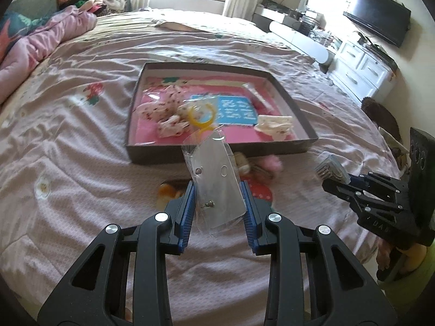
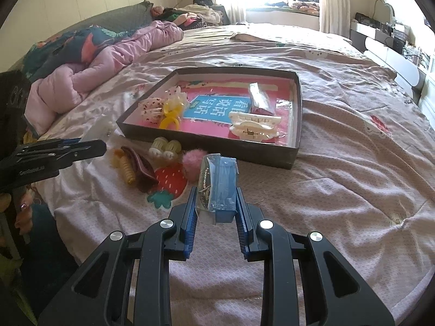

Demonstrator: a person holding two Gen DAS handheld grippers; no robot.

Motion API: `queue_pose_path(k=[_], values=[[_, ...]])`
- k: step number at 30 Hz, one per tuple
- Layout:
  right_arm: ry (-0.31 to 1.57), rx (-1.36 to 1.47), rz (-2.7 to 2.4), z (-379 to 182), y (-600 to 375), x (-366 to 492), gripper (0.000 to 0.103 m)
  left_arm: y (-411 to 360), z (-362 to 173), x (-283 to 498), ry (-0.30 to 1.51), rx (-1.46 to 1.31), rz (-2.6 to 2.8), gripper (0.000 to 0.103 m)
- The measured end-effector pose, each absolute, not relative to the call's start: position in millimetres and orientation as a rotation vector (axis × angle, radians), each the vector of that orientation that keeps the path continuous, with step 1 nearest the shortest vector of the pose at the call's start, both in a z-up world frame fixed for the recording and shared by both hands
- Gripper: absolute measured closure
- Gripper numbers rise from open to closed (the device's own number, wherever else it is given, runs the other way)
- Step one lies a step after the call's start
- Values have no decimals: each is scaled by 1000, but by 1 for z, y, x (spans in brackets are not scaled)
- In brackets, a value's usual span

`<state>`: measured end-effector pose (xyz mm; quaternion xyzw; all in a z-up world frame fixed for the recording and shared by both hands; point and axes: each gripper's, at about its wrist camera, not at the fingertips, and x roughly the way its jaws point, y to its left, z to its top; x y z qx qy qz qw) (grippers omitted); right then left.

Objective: Organize jewelry
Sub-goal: 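Carry the clear card and blue box into the tray and open both tools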

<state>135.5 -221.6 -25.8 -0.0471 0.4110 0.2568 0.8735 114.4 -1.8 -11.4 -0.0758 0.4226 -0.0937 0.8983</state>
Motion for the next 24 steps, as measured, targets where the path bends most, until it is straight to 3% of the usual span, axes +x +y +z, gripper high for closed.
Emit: queue_pose_path(k=[24], values=[[789,-99,511,5,-232,181,78,-43,5,185,858,-91,-260,79]])
